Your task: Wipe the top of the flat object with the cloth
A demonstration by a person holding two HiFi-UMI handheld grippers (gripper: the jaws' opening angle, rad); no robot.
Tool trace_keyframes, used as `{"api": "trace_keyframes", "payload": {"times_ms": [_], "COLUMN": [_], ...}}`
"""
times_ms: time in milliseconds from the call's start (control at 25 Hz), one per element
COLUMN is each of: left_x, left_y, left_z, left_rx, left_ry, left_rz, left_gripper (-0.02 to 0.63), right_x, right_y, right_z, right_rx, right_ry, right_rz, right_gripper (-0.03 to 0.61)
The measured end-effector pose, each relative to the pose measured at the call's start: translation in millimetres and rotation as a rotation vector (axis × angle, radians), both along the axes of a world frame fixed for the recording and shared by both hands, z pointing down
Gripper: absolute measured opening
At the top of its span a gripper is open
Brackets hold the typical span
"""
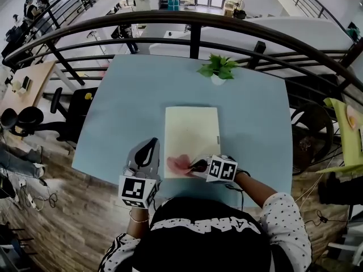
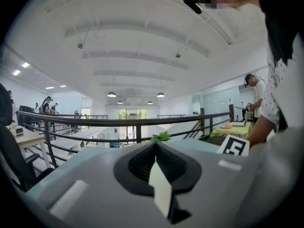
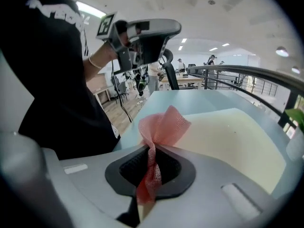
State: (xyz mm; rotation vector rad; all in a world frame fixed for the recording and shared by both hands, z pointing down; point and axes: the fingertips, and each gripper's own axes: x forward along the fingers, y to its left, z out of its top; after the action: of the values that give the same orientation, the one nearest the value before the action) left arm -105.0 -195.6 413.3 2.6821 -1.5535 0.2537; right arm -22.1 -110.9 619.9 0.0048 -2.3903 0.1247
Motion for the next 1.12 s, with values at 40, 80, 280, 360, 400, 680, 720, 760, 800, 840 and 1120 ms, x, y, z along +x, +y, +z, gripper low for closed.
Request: {"api": "trace_keyframes", "payload": {"times_ms": [40, 80, 280, 360, 400, 680, 720, 760, 800, 840, 1120], "left_x": [1.4, 2.4, 3.8, 2.8, 2.0, 1.8, 0.7, -0.9, -3.0, -5.1, -12.2], "left_y": [-0.5, -1.3, -8.6, -12.0, -13.9, -23.8, -24.3, -24.6, -24.9, -25.1, -25.3], "left_z": [-0.9, -1.4, -2.6, -2.2, -1.8, 3.6, 3.9, 4.3, 4.6, 4.7, 3.3], "left_rx": [0.001, 0.003, 0.008, 0.006, 0.005, -0.005, -0.007, -0.008, -0.009, -0.01, -0.008], "left_ry": [-0.001, -0.001, -0.004, -0.007, -0.008, -0.013, -0.013, -0.012, -0.011, -0.011, -0.01], "left_rz": [-0.001, -0.002, -0.008, -0.01, -0.01, -0.01, -0.012, -0.016, -0.022, -0.027, -0.048], "left_gripper": [0.0, 0.0, 0.0, 0.0, 0.0, 0.0, 0.0, 0.0, 0.0, 0.0, 0.0], "right_x": [3.1, 6.8, 36.7, 52.5, 60.2, 89.3, 89.3, 88.7, 88.3, 88.1, 86.9], "right_y": [-3.7, -10.6, -77.2, -110.7, -127.6, -216.9, -223.6, -228.4, -231.1, -232.6, -229.1], "right_z": [-3.2, -6.9, -26.1, -30.6, -32.1, -21.3, -17.5, -13.0, -7.7, -2.3, 10.9], "right_rx": [-0.037, -0.063, -0.042, 0.039, 0.084, 0.276, 0.286, 0.292, 0.295, 0.301, 0.313], "right_ry": [-0.026, -0.055, -0.16, -0.158, -0.146, 0.022, 0.051, 0.079, 0.113, 0.148, 0.202], "right_rz": [0.02, 0.049, 0.282, 0.378, 0.422, 0.553, 0.548, 0.539, 0.526, 0.507, 0.465], "right_gripper": [0.02, 0.02, 0.02, 0.02, 0.02, 0.02, 0.02, 0.02, 0.02, 0.02, 0.02]}}
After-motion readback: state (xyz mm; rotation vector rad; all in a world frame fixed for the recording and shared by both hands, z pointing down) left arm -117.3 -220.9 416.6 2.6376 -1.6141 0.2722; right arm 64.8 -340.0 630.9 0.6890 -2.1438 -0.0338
